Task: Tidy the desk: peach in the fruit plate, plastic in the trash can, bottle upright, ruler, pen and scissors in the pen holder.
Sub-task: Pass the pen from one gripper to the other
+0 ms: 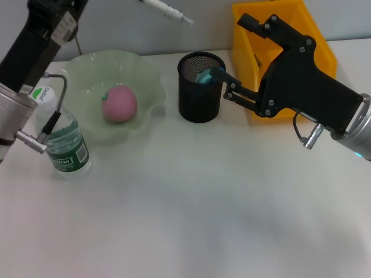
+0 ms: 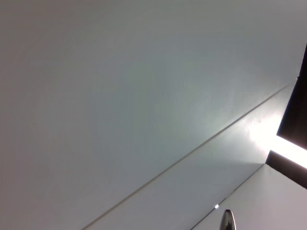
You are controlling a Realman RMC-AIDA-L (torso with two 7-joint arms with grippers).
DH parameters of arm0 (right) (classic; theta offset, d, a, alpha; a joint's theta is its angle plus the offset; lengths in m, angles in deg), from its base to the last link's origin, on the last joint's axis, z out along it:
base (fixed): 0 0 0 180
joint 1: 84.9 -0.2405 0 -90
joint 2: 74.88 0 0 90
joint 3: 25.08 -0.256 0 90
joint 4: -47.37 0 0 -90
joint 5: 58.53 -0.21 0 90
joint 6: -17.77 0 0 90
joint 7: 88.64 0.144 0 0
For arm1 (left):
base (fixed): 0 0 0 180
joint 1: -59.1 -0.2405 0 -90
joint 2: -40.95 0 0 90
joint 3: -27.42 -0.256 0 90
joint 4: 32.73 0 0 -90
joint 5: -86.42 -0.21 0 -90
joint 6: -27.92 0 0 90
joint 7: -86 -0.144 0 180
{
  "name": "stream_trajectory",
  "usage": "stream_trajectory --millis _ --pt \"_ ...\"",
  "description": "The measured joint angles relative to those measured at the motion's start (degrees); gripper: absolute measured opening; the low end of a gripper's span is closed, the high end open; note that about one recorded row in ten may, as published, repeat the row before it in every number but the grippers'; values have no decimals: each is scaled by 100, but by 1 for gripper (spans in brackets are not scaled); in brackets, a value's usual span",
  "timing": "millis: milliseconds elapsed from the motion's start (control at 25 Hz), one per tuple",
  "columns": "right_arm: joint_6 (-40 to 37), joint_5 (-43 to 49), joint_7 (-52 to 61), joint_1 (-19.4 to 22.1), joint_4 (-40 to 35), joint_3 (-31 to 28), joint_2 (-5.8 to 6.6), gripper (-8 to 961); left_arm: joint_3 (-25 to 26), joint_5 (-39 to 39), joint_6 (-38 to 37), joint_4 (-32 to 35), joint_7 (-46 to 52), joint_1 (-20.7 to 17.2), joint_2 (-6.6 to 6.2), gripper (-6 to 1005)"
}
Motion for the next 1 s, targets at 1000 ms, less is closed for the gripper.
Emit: stream_trajectory --millis 1000 --pt "285 -156 -902 -583 585 4 -17 638 -205 19 182 -59 -172 115 43 181"
